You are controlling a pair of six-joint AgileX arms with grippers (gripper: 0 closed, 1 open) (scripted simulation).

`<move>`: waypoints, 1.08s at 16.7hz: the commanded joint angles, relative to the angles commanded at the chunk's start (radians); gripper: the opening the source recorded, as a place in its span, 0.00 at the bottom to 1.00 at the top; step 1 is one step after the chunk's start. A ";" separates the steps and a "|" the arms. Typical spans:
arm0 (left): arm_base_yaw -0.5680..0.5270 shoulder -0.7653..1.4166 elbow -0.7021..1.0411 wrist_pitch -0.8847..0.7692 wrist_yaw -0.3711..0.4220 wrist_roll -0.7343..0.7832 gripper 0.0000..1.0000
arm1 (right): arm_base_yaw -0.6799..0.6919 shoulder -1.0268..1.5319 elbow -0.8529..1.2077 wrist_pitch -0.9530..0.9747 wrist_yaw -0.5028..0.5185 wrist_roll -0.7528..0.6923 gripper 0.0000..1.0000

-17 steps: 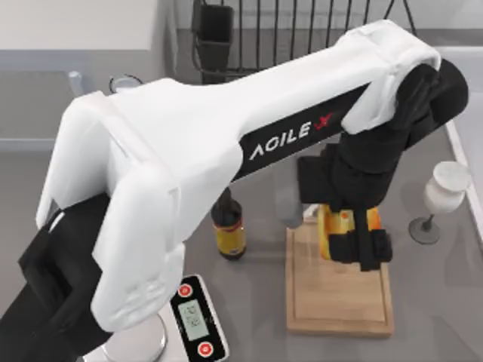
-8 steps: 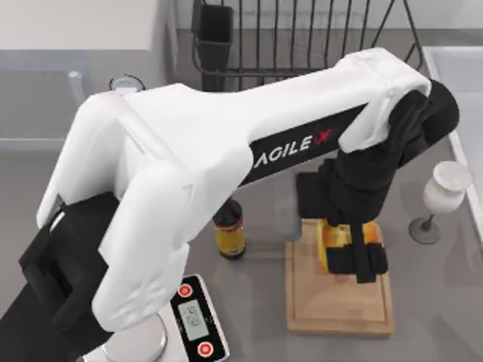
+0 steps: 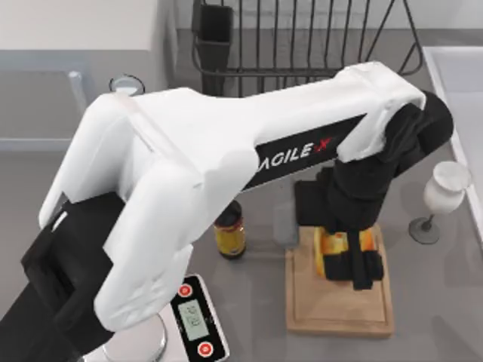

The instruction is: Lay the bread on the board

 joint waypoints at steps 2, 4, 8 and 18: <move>0.000 0.000 0.000 0.000 0.000 0.000 0.23 | 0.000 0.000 0.000 0.000 0.000 0.000 1.00; 0.000 0.000 0.000 0.000 0.000 0.000 0.38 | 0.000 0.000 0.000 0.000 0.000 0.000 1.00; 0.000 0.000 0.000 0.000 0.000 0.000 0.68 | 0.000 0.000 0.000 0.000 0.000 0.000 1.00; 0.000 0.000 0.000 0.000 0.000 0.000 1.00 | 0.000 0.000 0.000 0.000 0.000 0.000 1.00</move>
